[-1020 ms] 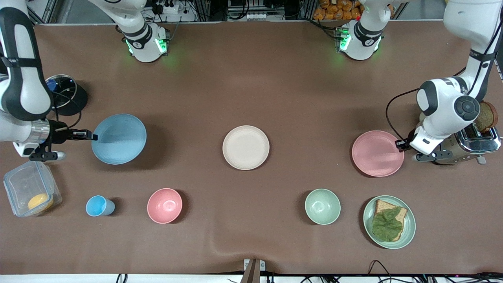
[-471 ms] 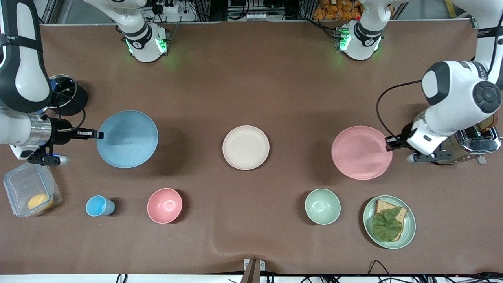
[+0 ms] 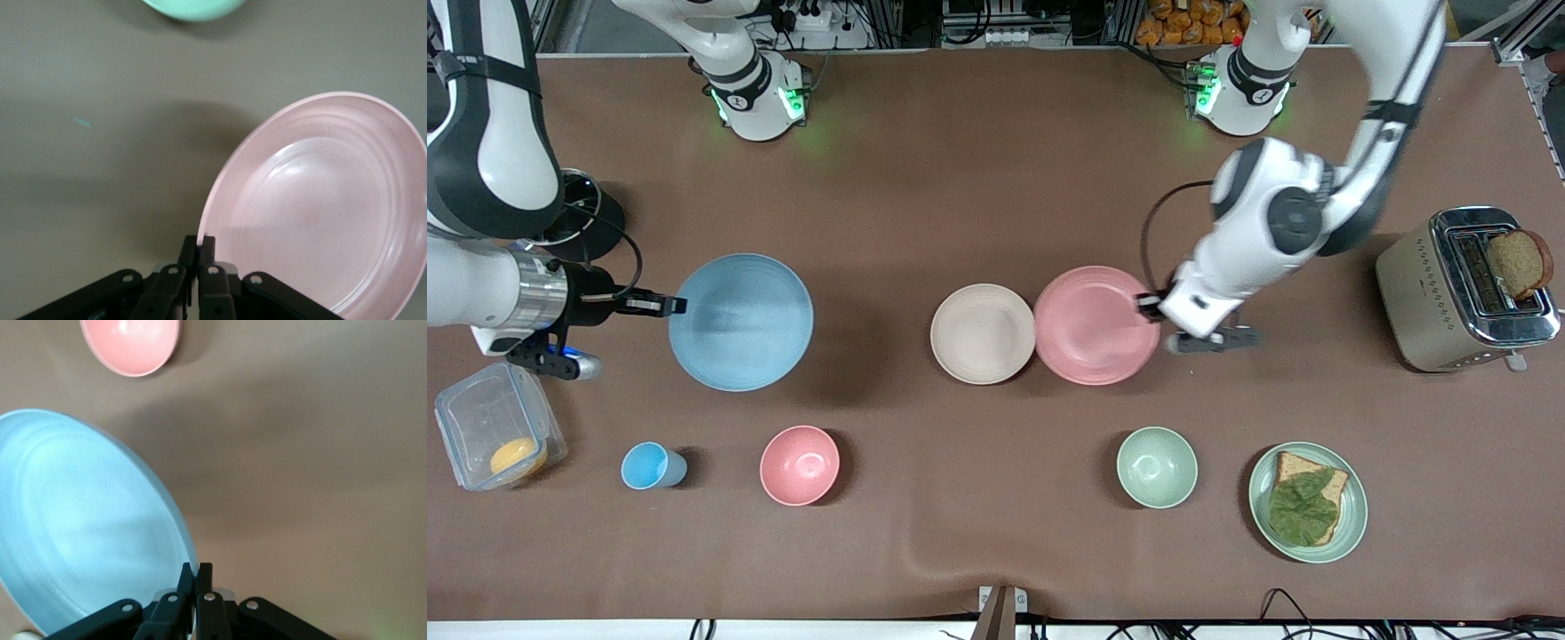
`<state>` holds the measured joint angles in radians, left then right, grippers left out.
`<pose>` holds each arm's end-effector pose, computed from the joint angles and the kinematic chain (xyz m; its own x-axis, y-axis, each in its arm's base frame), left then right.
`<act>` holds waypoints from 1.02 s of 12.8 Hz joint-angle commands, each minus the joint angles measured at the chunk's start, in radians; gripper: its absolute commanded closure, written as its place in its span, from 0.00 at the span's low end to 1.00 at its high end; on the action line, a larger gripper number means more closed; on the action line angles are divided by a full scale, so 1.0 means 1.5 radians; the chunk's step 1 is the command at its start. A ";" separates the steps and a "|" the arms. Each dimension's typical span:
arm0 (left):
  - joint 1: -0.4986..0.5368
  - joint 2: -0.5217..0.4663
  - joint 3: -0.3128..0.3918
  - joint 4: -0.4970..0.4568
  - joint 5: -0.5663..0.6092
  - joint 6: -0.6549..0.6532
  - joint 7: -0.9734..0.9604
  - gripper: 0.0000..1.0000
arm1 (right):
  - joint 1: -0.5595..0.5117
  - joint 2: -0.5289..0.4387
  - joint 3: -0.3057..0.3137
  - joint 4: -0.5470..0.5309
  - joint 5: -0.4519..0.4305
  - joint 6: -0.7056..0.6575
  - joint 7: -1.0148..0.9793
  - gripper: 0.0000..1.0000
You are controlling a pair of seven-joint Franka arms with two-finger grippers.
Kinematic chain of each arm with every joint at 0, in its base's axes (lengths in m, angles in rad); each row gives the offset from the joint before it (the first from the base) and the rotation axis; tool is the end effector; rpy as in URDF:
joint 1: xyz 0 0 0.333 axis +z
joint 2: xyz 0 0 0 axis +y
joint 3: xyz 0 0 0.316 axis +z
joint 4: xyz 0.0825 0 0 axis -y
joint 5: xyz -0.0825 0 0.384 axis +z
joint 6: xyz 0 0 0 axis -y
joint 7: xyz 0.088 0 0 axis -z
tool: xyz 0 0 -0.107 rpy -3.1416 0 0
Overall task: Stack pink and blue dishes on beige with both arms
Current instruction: 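Carry the pink plate onto the beige plate while the right gripper lifts blue, then release the pink plate with the left gripper while the right gripper advances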
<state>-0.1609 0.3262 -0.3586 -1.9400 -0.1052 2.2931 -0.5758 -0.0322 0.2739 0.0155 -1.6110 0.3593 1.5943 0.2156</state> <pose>0.5407 -0.2997 0.3310 0.9878 0.1365 -0.0755 0.1482 -0.9722 0.1814 0.6119 0.0258 0.4535 0.9085 -0.2226 -0.3537 -0.3267 -0.9061 -0.2689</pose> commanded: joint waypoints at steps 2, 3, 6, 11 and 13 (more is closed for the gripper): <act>-0.082 0.090 0.005 0.034 0.059 0.077 -0.142 1.00 | 0.014 0.012 -0.006 0.022 0.046 -0.023 0.076 1.00; -0.095 0.100 0.004 0.039 0.075 0.085 -0.166 1.00 | 0.023 0.012 -0.006 0.020 0.048 -0.022 0.094 1.00; -0.117 0.106 0.004 0.039 0.079 0.091 -0.182 1.00 | 0.039 0.013 -0.006 0.017 0.049 -0.018 0.132 1.00; -0.148 0.144 0.005 0.043 0.079 0.165 -0.214 1.00 | 0.052 0.021 -0.006 0.003 0.074 -0.015 0.181 1.00; -0.161 0.162 0.007 0.049 0.079 0.177 -0.228 1.00 | 0.068 0.021 -0.007 0.003 0.084 -0.011 0.209 1.00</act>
<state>-0.3817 0.5323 -0.3577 -1.8990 -0.0118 2.5362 -0.8763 0.0396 0.3051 0.0156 -1.6108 0.4541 1.5788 0.4820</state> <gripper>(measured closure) 0.952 0.965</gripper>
